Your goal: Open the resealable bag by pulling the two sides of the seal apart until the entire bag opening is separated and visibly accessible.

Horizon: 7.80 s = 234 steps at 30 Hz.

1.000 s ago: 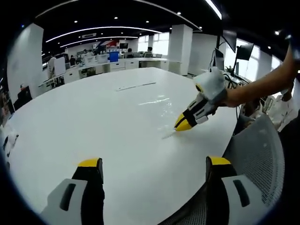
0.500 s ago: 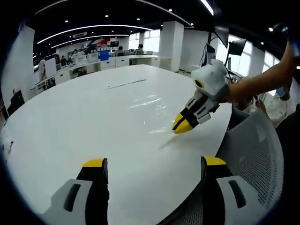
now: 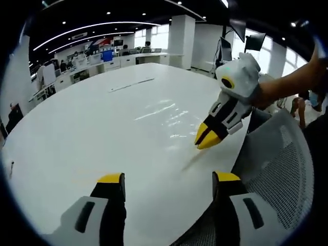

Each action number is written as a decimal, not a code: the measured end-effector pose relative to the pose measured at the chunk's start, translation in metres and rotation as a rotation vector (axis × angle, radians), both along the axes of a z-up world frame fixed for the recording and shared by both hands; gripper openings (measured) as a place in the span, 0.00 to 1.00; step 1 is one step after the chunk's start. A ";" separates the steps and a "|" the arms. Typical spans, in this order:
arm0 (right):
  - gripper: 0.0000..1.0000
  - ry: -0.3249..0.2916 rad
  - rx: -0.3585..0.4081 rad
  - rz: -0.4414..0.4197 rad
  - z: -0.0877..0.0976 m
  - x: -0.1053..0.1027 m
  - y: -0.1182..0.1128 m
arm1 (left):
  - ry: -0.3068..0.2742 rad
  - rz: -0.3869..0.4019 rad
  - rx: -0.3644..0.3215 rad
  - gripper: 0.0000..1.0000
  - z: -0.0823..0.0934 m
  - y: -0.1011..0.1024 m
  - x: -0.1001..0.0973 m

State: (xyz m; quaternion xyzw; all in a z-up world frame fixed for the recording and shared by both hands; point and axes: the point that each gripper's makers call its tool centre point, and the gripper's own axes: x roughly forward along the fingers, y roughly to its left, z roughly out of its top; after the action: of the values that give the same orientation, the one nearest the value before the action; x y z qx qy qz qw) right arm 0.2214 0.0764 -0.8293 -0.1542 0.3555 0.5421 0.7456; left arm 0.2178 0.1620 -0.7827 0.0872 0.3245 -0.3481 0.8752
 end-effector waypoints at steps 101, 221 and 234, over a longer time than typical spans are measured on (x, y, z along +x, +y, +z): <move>0.00 -0.306 -0.177 0.412 0.009 -0.065 0.026 | -0.238 -0.876 0.441 0.00 -0.030 -0.074 -0.057; 0.01 -0.165 -0.289 0.239 -0.020 -0.062 -0.052 | -0.202 -0.779 0.469 0.00 -0.036 -0.034 -0.060; 0.07 -0.154 -0.194 0.211 -0.006 -0.062 -0.030 | -0.217 -0.788 0.488 0.00 -0.035 -0.034 -0.060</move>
State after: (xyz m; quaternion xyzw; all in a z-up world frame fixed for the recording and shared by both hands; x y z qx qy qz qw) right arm 0.1590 0.0468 -0.8352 -0.3032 0.3298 0.5669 0.6913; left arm 0.1579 0.1282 -0.8173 0.4424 0.2458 -0.5562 0.6592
